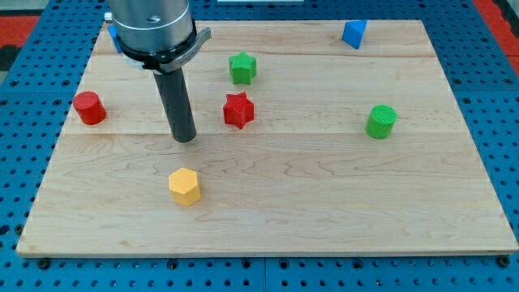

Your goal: Move the yellow hexagon diagonally to the bottom right side of the red circle

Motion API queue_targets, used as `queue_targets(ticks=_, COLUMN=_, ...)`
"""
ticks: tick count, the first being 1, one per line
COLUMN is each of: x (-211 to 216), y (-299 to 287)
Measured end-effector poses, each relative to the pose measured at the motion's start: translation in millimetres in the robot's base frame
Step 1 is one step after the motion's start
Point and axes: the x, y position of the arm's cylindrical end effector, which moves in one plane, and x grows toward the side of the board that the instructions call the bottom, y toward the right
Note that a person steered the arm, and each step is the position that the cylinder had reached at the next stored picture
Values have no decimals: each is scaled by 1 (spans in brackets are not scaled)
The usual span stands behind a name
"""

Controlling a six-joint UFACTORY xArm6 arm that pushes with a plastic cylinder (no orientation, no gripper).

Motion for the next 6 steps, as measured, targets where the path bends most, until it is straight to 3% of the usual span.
queue_targets(ticks=2, x=10, y=1)
queue_targets(ticks=5, x=-19, y=-54)
queue_targets(ticks=6, x=-73, y=-35)
